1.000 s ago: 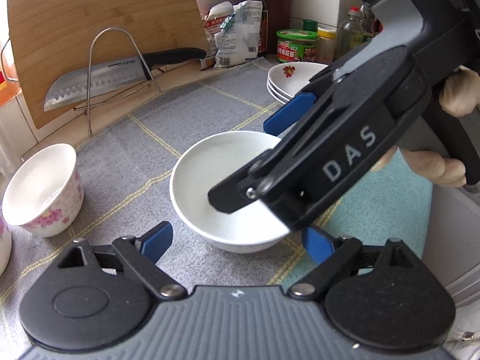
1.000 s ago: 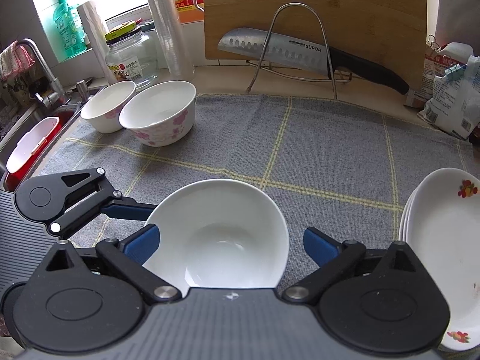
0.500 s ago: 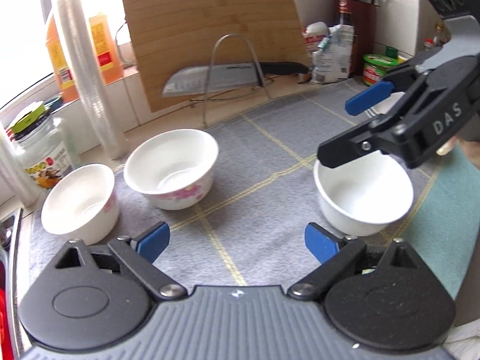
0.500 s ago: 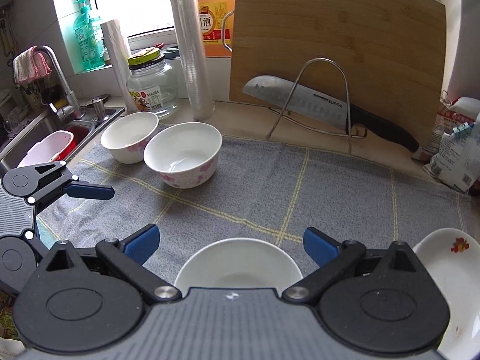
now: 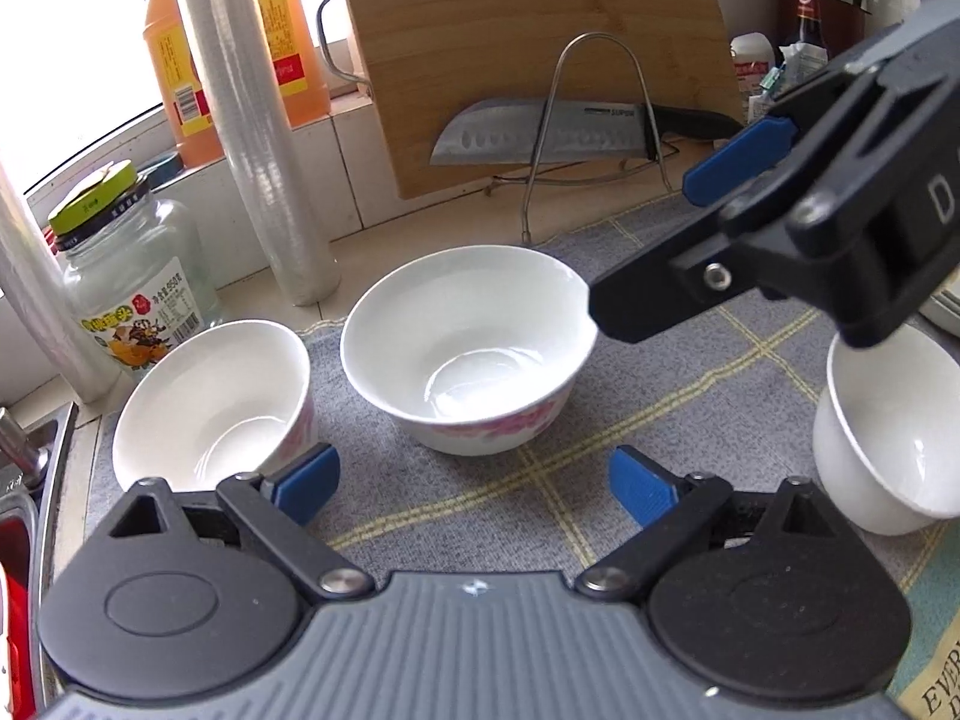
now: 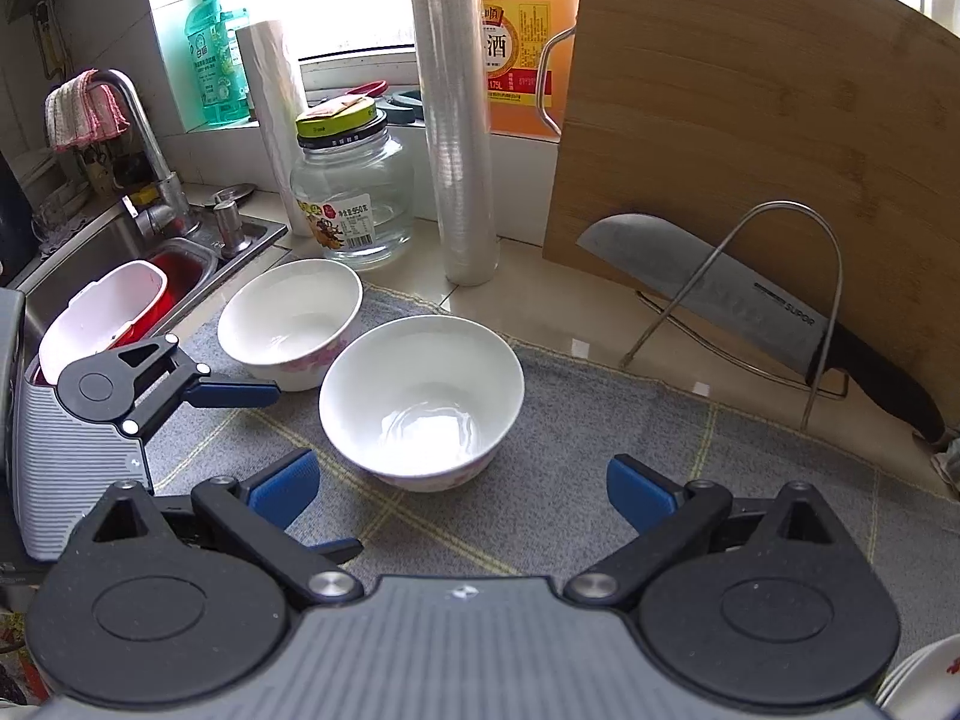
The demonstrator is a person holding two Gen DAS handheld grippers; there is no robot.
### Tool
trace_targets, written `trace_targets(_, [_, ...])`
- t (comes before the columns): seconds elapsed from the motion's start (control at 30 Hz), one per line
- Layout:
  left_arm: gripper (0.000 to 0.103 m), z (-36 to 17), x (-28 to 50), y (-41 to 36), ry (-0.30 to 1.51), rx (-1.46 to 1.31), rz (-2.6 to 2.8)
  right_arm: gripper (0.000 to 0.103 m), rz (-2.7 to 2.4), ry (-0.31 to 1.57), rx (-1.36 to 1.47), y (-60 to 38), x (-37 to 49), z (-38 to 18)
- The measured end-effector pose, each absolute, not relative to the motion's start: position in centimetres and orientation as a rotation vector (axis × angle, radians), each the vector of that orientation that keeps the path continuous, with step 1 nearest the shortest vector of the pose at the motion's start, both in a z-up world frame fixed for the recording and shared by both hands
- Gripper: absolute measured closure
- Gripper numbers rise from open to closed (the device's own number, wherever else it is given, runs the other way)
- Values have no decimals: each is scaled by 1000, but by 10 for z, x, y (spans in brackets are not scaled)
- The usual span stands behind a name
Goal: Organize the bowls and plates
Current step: 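Lower the white bowl into the pink-flower bowl with the right tool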
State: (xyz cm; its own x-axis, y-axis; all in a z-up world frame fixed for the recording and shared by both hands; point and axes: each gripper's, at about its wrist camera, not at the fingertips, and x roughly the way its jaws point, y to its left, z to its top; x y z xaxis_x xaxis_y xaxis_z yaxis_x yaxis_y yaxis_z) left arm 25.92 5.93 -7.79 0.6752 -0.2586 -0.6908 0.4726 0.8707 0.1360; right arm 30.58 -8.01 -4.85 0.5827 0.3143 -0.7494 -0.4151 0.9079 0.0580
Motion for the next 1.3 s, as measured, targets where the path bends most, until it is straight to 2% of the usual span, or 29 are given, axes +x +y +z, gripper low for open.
trace_targets(0.4, [10, -87, 278, 56, 734, 291, -425, 3, 479, 905, -142, -65, 354, -66])
trace_targets(0.6, [16, -88, 282, 59, 734, 289, -429, 13, 502, 929, -128, -61, 373, -73])
trace_targets(0.77, [16, -88, 285, 60, 724, 282, -441, 20, 514, 946, -129, -59, 384, -78])
trace_targets(1.07, [22, -89, 290, 59, 715, 271, -461, 25, 534, 964, -131, -54, 395, -83])
trace_targets(1.3, [22, -89, 292, 60, 711, 274, -473, 31, 556, 975, -123, -53, 397, -86])
